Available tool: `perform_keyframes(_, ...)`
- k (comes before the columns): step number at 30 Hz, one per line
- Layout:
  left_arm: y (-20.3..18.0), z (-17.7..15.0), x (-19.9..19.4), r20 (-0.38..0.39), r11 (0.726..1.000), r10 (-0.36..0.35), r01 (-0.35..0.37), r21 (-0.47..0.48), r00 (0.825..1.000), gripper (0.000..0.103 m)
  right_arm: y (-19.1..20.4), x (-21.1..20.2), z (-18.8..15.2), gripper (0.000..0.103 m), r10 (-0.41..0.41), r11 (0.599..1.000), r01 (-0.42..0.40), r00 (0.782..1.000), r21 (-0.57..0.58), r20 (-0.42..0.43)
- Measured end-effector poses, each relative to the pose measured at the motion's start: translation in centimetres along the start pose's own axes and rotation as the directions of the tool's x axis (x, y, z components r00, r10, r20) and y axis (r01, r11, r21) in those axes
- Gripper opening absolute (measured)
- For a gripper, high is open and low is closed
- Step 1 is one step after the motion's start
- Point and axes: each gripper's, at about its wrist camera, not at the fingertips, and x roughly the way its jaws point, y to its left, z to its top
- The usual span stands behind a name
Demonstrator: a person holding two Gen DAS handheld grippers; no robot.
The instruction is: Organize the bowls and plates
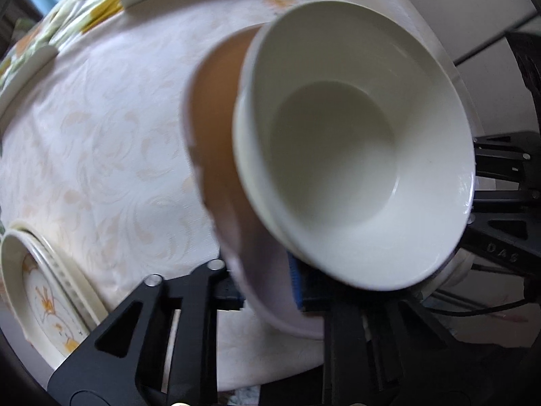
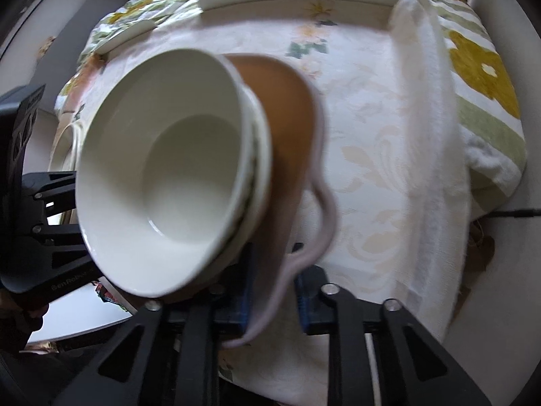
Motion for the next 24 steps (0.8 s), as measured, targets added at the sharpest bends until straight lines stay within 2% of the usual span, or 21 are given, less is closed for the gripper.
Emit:
perform_keyframes(3,-0.5,-0.2,-0.3,0.020,1.000,0.018,-0.018,0.004,1.000,0.014,0.5,0.0,-0.2,0.014,-0.038,0.999,0.039,0.999,-0.036,0.026)
perform_keyframes(14,-0.6,-1.5,-3.1,0.113,0.998,0.061,-0.061,0.003,0.992,0.014,0.2,-0.9,-1.2,0.014,-0.041,0.998,0.046,0.994,-0.046,0.100)
perform_keyframes(24,0.5,-3.6,-7.1,0.202,0.996,0.084,-0.074,-0.058,0.976,0.014,2.9,-4.1,-1.2,0.014,-0.083,0.986,0.107,0.980,-0.126,0.181)
